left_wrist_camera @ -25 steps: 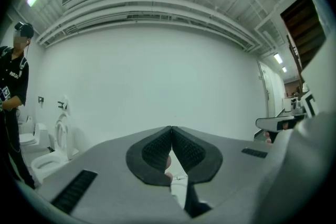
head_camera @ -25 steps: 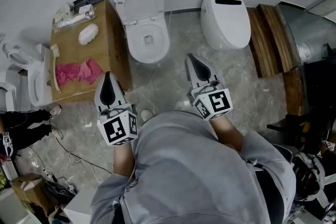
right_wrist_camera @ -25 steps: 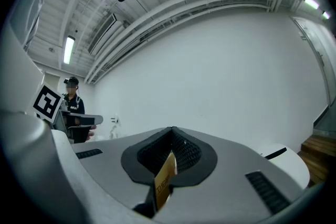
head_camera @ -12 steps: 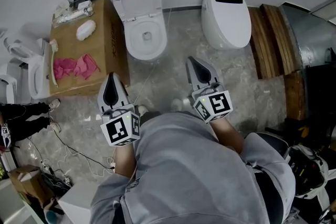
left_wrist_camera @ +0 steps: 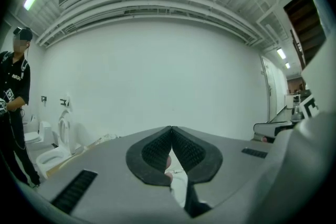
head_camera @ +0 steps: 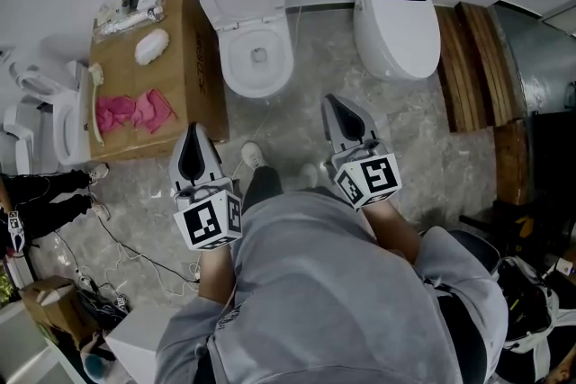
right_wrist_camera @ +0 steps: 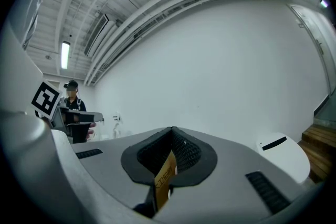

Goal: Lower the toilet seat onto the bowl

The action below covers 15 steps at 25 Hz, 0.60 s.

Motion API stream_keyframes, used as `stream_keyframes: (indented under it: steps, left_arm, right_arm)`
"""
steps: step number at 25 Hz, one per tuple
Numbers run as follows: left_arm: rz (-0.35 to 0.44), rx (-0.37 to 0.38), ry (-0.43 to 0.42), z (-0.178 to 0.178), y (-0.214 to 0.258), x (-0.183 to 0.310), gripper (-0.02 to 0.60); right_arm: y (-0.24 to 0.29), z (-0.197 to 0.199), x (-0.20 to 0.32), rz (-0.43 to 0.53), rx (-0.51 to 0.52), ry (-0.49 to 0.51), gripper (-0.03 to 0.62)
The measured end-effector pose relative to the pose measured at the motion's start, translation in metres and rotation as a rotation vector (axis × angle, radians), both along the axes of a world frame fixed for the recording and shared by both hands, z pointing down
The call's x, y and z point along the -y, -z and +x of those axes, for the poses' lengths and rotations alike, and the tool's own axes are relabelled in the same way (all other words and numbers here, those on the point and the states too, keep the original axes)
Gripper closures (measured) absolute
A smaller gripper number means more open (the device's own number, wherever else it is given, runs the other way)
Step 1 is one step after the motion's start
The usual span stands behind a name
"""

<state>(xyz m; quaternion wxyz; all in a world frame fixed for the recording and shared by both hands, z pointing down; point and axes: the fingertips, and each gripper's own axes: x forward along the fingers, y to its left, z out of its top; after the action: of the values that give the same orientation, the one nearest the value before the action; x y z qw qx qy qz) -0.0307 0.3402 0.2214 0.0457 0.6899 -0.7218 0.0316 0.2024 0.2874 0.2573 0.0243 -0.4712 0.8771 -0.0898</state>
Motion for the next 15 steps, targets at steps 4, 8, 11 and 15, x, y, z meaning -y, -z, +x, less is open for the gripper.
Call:
stream_keyframes:
  steps: [4,8,11,15]
  left_arm:
    - [-0.002,-0.01,-0.018,-0.015,-0.005,0.021,0.581]
    - [0.007,-0.014,-0.049,-0.034,-0.005,0.053,0.581]
    - [0.009,-0.001,-0.068,-0.057,-0.006,0.08,0.581]
    - [0.018,0.015,-0.075,-0.092,-0.002,0.115,0.581]
  right_arm:
    - [-0.004,-0.014,0.016,-0.004,-0.012,-0.017,0.595]
    - [-0.005,-0.034,0.04,-0.011,-0.026,-0.043,0.595]
    - [-0.004,-0.058,0.064,-0.01,-0.028,-0.057,0.595]
    - [-0.001,-0.097,0.091,-0.005,-0.037,-0.051,0.595]
